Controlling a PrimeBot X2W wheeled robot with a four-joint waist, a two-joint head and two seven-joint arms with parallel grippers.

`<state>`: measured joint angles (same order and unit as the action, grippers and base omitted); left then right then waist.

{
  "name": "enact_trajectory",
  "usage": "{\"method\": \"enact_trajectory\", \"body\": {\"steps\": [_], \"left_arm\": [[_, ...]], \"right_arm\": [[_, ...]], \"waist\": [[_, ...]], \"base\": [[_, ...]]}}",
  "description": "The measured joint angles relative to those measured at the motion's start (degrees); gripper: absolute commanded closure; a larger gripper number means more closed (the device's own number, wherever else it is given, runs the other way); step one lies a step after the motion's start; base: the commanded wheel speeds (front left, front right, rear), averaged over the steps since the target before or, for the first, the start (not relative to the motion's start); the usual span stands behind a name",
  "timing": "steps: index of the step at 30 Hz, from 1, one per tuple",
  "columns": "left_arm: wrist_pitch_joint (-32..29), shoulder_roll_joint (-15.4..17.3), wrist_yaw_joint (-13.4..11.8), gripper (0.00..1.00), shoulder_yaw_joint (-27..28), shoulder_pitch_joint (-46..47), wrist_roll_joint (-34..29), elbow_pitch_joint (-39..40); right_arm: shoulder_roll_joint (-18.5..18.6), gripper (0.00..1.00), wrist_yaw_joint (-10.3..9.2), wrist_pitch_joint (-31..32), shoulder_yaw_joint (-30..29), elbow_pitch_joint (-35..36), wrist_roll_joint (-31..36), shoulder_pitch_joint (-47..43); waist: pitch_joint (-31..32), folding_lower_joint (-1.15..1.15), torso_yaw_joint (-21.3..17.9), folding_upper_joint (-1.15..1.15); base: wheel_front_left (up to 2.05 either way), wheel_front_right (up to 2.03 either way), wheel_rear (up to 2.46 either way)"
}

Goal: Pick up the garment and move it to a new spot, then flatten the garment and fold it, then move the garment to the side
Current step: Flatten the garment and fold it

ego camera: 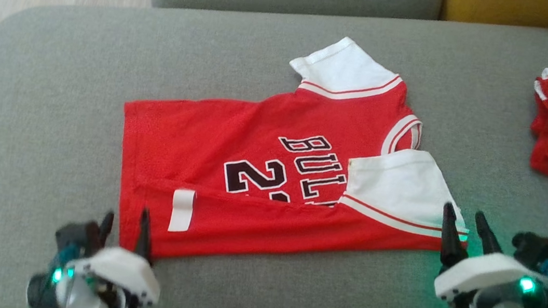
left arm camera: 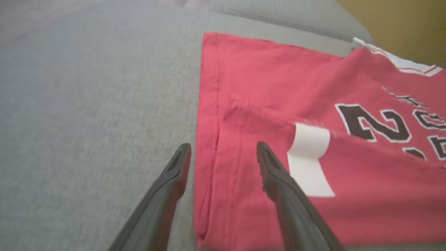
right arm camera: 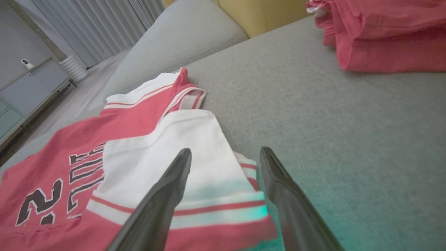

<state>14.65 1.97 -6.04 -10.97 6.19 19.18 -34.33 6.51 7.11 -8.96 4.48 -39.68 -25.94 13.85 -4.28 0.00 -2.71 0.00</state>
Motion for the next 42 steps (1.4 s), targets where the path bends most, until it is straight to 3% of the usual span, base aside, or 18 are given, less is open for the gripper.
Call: {"method": "enact_trajectory", "body": {"steps": [4,15,24,33,34,35,36,37,42], "left_arm": [[0.01,0.66,1.49,0.00,0.00,5.71,-2.46,0.37],[-8.64,8.92,7.28,0.00,-2.26,28.16,-6.01,-8.55],[-15.93,12.46,11.69,0.00,-3.87,34.90,-5.82,-13.76],[-18.07,12.72,13.12,0.00,-6.58,36.77,-2.79,-15.92],[-18.07,12.73,13.12,0.30,-6.86,36.98,-2.77,-15.93],[-18.07,12.73,13.16,0.30,-7.06,37.23,-2.67,-15.96],[-18.03,12.76,13.18,0.73,-7.31,37.54,-2.50,-15.99],[-17.98,12.72,13.18,1.00,-7.59,37.86,-2.37,-15.97],[-17.26,12.35,13.60,1.00,-9.73,39.16,-2.35,-15.72]], "right_arm": [[-0.11,0.00,0.00,0.77,0.03,2.92,1.32,2.76],[-0.32,0.00,0.00,4.26,3.78,6.70,4.36,16.60],[-0.41,0.00,0.00,4.11,6.83,6.90,4.26,21.58],[0.40,0.00,0.00,3.85,8.40,5.27,3.67,24.96],[0.74,0.00,0.00,3.85,8.48,5.05,3.67,25.34],[1.19,0.00,0.00,3.86,8.56,4.86,3.68,25.82],[1.59,0.00,0.00,3.93,8.68,4.63,3.69,26.36],[1.87,0.00,0.00,4.05,8.78,4.33,3.71,27.06],[3.70,0.00,0.00,6.53,9.35,2.72,5.03,31.97]], "waist": [[-1.69,0.00,0.26,0.00],[-8.21,0.00,0.05,0.00],[-14.35,0.01,-0.89,0.00],[-16.65,0.01,-1.29,0.00],[-16.81,0.00,-1.20,0.00],[-16.96,0.01,-1.07,0.00],[-17.15,0.01,-0.92,0.00],[-17.36,0.01,-0.76,0.00],[-18.69,0.01,0.60,0.00]], "base": [[0.00,0.00,0.00],[0.00,0.00,0.00],[0.00,0.00,0.00],[0.00,0.00,0.00],[0.00,0.00,0.00],[0.00,0.00,0.00],[0.00,0.00,0.00],[0.00,0.00,0.00],[0.00,0.00,0.00]]}}
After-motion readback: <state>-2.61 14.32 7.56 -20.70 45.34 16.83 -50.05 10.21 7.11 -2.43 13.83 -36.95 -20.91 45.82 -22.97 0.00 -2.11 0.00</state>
